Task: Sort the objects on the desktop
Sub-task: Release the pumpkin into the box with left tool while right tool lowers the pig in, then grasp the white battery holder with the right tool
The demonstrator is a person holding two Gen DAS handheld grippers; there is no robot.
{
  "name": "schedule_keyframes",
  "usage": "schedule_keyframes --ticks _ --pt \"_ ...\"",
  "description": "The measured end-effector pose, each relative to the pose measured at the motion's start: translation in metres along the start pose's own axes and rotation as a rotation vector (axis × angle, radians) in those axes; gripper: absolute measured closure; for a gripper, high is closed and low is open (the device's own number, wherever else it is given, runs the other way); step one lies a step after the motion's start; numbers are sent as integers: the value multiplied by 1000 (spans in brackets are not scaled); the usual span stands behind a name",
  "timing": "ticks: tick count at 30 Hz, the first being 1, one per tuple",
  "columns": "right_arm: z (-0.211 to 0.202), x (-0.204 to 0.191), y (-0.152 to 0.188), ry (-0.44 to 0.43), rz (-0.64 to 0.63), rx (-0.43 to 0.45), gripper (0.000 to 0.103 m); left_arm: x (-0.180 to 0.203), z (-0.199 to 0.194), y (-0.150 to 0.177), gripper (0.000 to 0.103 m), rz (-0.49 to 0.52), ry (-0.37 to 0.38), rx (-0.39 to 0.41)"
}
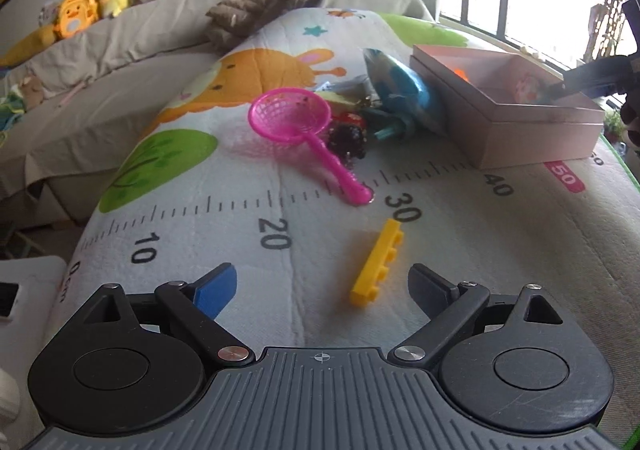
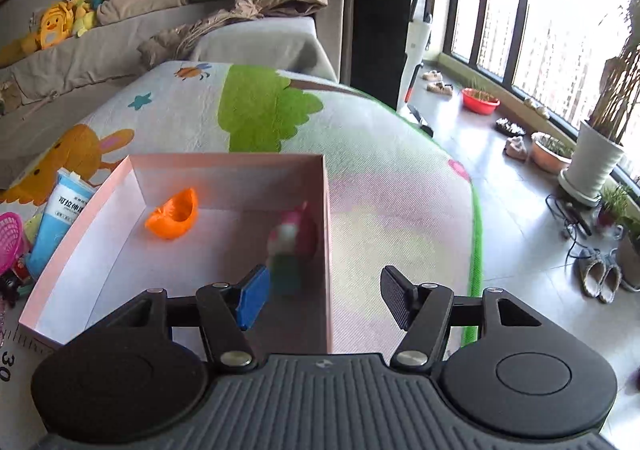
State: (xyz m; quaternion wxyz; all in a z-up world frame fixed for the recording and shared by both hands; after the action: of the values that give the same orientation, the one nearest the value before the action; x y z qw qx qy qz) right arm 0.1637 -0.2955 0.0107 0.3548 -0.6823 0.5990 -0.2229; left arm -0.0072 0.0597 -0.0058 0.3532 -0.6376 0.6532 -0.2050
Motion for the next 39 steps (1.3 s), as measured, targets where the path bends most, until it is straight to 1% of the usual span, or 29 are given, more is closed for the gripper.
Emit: schedule_keyframes --ticks 1,2,3,5,7,8,10,11,12,13,14,15,17,19,21,22,24,25,26,28,29,31,33,34,35,36,37,38,39 --pt "4 -5 3 -30 2 -12 41 -4 2 -1 6 -10 -2 -4" --pt "7 -13 5 -59 -2 -21 36 -9 4 -3 6 -21 -1 -7" --pt "8 -21 5 -48 -18 -18 34 -12 5 -4 6 -31 2 -10" --pt "10 -37 7 -68 -66 -29 34 -16 8 -7 6 -46 14 -13" --pt "10 -53 7 -142 -112 -64 37 -18 12 -11 5 -48 22 -13" --pt "7 -64 4 -114 -170 -62 38 -18 13 -13 4 -47 22 -11" --pt "-10 -82 -11 9 -273 26 36 -20 16 -17 3 -44 26 -4" --pt "-20 -93 -22 11 -290 69 31 -20 18 -19 3 -43 29 1" --pt "-27 -107 -34 -56 -275 86 29 -20 21 -21 3 -43 31 2" --pt "-30 -126 -49 -144 -253 82 26 -20 24 -24 3 -44 33 1" --pt "-27 -142 -58 -203 -242 66 25 -19 28 -26 3 -48 35 -1" --pt "-17 -167 -70 -276 -233 33 25 -19 31 -28 3 -52 35 -5" --pt "10 -205 -83 -348 -238 -35 25 -20 35 -29 3 -63 38 -18" --pt "54 -243 -92 -352 -252 -98 25 -23 35 -27 3 -71 51 -22" --pt "91 -263 -101 -328 -256 -128 27 -28 33 -24 3 -80 64 -14" --pt "113 -269 -105 -291 -255 -140 30 -31 31 -23 3 -86 70 -12" --pt "145 -268 -106 -238 -233 -181 45 -36 29 -20 3 -97 95 -12" --pt "155 -265 -104 -235 -212 -211 57 -38 28 -18 2 -98 110 -12" --pt "160 -262 -100 -242 -188 -235 62 -39 28 -17 2 -97 123 -13" --pt "155 -257 -88 -287 -127 -268 62 -39 28 -15 2 -89 140 -11" --pt "146 -257 -80 -332 -108 -287 62 -38 28 -15 2 -85 145 -10" --pt "122 -266 -59 -482 -87 -383 62 -34 28 -15 2 -76 159 -6" --pt "98 -276 -46 -558 -138 -437 60 -31 29 -15 1 -69 174 -2" --pt "88 -278 -48 -581 -164 -418 60 -30 29 -15 1 -65 178 -1" --pt "83 -277 -55 -579 -175 -386 58 -28 30 -15 1 -62 181 -2" --pt "83 -272 -67 -546 -168 -342 56 -27 30 -15 1 -59 183 -4" --pt "88 -266 -79 -503 -152 -300 48 -26 30 -15 1 -57 185 -6" --pt "94 -262 -88 -465 -149 -271 37 -25 30 -14 1 -56 187 -6" --pt "106 -258 -98 -409 -170 -249 32 -26 30 -14 1 -57 189 -7"
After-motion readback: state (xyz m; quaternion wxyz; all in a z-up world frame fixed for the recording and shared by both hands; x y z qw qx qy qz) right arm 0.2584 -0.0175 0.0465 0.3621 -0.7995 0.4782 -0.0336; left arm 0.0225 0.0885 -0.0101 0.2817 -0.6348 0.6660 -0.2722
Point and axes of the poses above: each gripper's, at about its wrist camera, not at the fingertips, and z roughly the way its jaws point, x to its right, y to its underside, the point moved 5 cm from there along z, roughly the way its jaws point, and after that the axes turned 12 degrees about -y, right-handed, at the moved point
